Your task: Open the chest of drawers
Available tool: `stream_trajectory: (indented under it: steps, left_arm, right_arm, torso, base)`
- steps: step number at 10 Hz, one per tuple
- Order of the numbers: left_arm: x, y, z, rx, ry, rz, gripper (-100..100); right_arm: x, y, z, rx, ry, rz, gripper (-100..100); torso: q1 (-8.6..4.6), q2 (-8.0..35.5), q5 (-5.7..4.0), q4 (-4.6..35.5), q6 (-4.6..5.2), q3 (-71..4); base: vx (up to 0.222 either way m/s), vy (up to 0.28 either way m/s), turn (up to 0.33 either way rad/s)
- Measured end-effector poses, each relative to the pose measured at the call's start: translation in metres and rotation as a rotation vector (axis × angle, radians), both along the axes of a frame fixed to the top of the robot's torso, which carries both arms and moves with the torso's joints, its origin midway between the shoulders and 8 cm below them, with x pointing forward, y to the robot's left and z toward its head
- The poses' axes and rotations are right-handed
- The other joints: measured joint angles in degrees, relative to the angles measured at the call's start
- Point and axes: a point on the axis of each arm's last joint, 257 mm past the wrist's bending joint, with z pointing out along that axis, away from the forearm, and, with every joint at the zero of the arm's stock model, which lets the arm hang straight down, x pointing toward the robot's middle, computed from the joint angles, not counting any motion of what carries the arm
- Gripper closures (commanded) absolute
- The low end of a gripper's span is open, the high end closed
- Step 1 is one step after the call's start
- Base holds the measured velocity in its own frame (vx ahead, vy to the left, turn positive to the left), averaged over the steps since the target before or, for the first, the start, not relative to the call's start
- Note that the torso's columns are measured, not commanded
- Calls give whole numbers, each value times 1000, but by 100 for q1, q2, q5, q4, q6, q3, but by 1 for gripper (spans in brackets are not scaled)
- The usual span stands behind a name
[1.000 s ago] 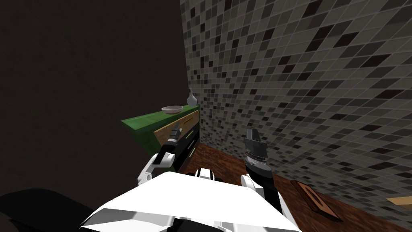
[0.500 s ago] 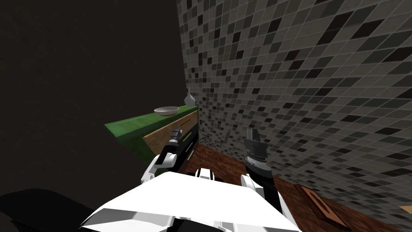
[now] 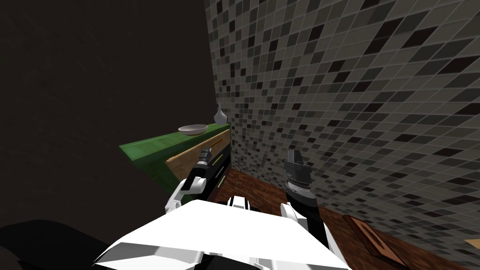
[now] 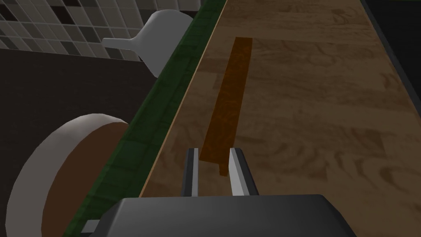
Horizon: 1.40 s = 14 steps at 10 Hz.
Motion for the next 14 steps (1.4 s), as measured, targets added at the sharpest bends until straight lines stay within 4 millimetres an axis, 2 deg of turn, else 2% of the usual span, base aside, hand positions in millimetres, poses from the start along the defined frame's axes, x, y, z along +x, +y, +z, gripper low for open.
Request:
stream_trajectory:
  steps: [4, 5, 8, 9, 11, 14]
  left_arm:
    - [0, -3, 0, -2, 15, 3, 100]
    - [0, -3, -1, -3, 20, 3, 100]
    - [0, -6, 0, -1, 16, 3, 100]
    - [0, -8, 0, -1, 17, 3, -100]
    - [-6, -7, 12, -1, 15, 6, -100]
    - [-15, -5, 28, 0, 17, 14, -100]
  right_arm:
    - [0, 0, 0, 0, 0, 0, 0]
    - [0, 0, 0, 0, 0, 0, 0]
    - [0, 0, 0, 0, 0, 0, 0]
    - [0, 0, 0, 0, 0, 0, 0]
    - [0, 0, 0, 0, 0, 0, 0]
    - [0, 0, 0, 0, 0, 0, 0]
  torso:
    - [-1, -5, -8, 6, 13, -5]
    - [35, -11, -9, 16, 11, -11]
    - [-5, -7, -9, 4, 16, -5]
    - [-13, -12, -9, 1, 17, -8]
    - [61, -20, 1, 13, 6, -16]
    - [-12, 14, -22, 26, 10, 4]
  base:
    - [-38, -161, 5]
    - [-21, -108, 0]
    - [-40, -163, 0]
    - [-7, -99, -21]
    - [30, 37, -30]
    - [32, 25, -16]
